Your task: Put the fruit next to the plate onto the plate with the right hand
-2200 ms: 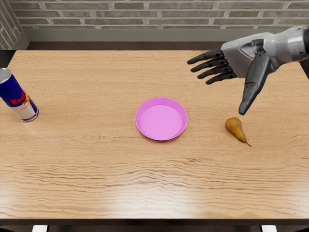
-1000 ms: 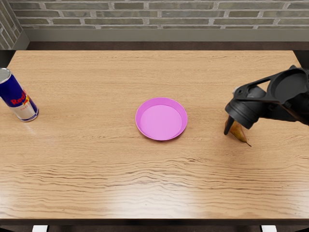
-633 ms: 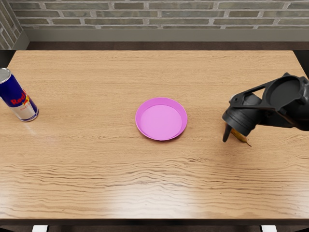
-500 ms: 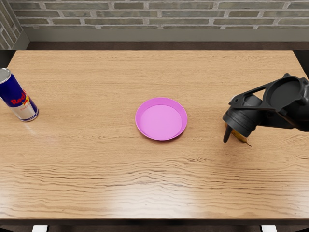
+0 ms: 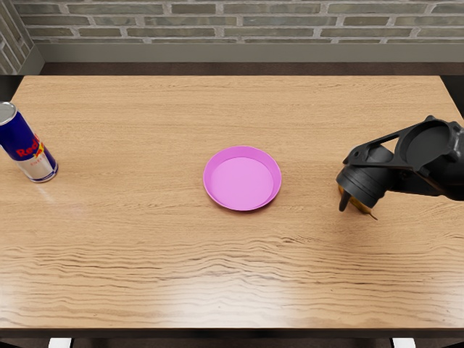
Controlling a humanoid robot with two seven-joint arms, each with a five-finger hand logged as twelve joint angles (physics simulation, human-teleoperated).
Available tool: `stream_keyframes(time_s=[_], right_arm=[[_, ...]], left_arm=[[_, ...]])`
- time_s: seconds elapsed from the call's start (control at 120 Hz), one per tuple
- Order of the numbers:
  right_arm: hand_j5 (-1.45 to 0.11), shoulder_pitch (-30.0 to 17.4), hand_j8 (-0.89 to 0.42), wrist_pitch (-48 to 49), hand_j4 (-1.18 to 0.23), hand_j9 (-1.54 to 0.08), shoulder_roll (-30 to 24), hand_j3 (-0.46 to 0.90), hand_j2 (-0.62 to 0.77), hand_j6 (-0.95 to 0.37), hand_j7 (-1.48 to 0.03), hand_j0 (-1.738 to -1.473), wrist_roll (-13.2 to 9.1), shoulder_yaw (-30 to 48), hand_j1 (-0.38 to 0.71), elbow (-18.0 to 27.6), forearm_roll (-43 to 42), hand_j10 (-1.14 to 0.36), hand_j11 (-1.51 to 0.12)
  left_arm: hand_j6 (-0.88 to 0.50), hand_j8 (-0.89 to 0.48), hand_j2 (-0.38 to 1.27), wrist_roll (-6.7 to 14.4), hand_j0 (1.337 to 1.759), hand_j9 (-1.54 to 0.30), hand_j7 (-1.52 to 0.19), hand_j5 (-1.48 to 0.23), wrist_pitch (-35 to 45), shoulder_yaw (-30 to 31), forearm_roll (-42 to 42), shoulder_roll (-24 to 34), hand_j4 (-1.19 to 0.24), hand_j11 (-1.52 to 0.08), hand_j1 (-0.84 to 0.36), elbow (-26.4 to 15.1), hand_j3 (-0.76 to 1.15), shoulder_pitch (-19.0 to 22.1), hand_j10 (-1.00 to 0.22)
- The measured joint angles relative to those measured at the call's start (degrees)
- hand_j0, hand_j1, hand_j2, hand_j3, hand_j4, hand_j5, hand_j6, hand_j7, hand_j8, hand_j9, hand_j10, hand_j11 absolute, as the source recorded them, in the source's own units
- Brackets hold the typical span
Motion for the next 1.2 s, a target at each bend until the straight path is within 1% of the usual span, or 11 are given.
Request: stream_keyframes(time_s=[0.15,0.492,0.675,0.983,1.2], right_arm=[[-0.35,0.2,-0.27,0.0,-0.27,-0.35,-0.6,0.0,-0.05,-0.27,-0.35,-1.658,0.0,0.0,-0.03,0.2,0.0,-0.27,-0.35],[-0.39,0.5,-0.3,0.0,-0.3,-0.39,-1.1,0.0,-0.06,-0.3,-0.39,-1.658,0.0,-0.2,0.01,0.3,-0.1,-0.3,-0.39],[-0.44,0.5,-0.34,0.0,-0.34,-0.44,-1.3,0.0,-0.07,-0.34,-0.44,-1.658,0.0,-0.1,0.06,0.3,-0.1,-0.34,-0.44],[-0.47,0.1,-0.36,0.0,-0.36,-0.47,-1.1,0.0,-0.07,-0.36,-0.47,-1.658,0.0,-0.2,0.09,0.3,-0.1,-0.36,-0.47],[-0.53,0.2,-0.41,0.0,-0.41,-0.53,-1.2,0.0,-0.08,-0.41,-0.53,-1.658,0.0,-0.1,0.14,0.4,-0.1,-0.41,-0.53]], left_arm=[[0.0,0.0,0.0,0.0,1.658,0.0,0.0,0.0,0.0,0.0,0.0,0.0,0.0,0.0,0.35,0.0,0.0,0.0,0.0],[0.0,0.0,0.0,0.0,1.658,0.0,0.0,0.0,0.0,0.0,0.0,0.0,0.0,0.0,0.35,0.0,0.0,0.0,0.0],[0.0,0.0,0.0,0.0,1.658,0.0,0.0,0.0,0.0,0.0,0.0,0.0,0.0,0.0,0.35,0.0,0.0,0.0,0.0],[0.0,0.0,0.0,0.0,1.658,0.0,0.0,0.0,0.0,0.0,0.0,0.0,0.0,0.0,0.35,0.0,0.0,0.0,0.0],[0.0,0.0,0.0,0.0,1.658,0.0,0.0,0.0,0.0,0.0,0.0,0.0,0.0,0.0,0.35,0.0,0.0,0.0,0.0]])
